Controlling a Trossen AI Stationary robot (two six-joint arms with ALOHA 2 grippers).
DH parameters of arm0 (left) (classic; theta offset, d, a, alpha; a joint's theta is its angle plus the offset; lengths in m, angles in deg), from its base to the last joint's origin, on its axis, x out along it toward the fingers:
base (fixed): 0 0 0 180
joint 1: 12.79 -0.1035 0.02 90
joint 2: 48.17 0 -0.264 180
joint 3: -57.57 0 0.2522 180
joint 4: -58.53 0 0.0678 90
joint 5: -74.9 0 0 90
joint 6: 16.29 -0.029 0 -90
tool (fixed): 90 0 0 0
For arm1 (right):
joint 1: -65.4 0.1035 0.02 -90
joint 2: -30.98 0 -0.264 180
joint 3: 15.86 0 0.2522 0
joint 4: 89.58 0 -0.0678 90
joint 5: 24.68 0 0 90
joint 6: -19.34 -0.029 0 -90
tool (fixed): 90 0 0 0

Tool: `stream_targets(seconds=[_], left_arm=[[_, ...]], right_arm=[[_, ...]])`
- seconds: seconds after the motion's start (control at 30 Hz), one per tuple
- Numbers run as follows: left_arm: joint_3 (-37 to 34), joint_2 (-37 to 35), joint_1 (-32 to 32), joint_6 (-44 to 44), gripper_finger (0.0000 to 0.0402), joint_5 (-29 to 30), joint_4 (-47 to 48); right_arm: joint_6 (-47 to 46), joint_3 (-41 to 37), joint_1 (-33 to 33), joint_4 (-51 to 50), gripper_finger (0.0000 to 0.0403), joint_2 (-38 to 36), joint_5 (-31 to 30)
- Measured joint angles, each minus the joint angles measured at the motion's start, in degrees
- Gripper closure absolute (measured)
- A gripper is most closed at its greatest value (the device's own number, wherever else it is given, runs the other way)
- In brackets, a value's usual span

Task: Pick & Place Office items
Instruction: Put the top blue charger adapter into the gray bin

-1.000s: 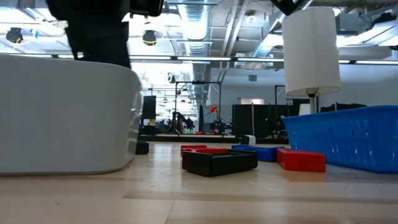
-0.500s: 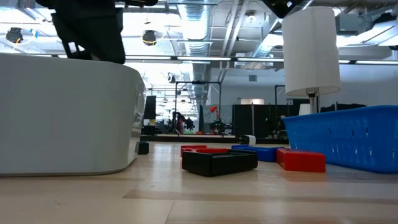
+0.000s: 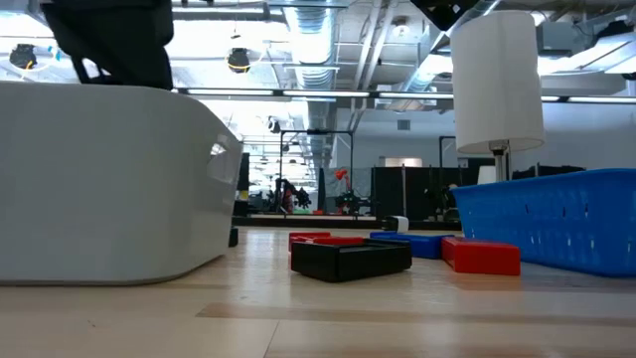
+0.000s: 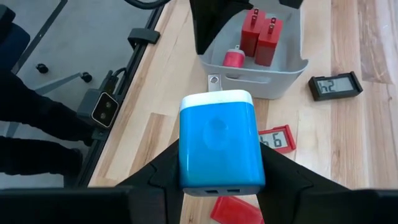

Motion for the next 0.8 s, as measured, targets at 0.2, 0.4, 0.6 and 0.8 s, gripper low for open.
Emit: stream_targets(seconds=[0.2, 0.4, 0.6, 0.8], left_arm=[[0.0, 0.0, 0.5, 0.6, 0.0401, 0.3, 0.0], [0.1, -1.7, -1.4, -1.0, 0.0401, 4.5, -0.9], [0.1, -9.7, -4.2, -4.7, 0.0401, 13.3, 1.9], [0.1, -23.3, -4.9, -6.5, 0.0401, 25.6, 15.0]], right_arm=[[0.0, 0.0, 0.0, 0.9, 0.026, 0.0, 0.0], [0.0, 0.0, 0.0, 1.5, 0.026, 0.0, 0.0], [-0.2, 0.0, -0.7, 4.3, 0.026, 0.0, 0.0], [-0.2, 0.0, -2.3, 12.8, 0.026, 0.7, 0.2]])
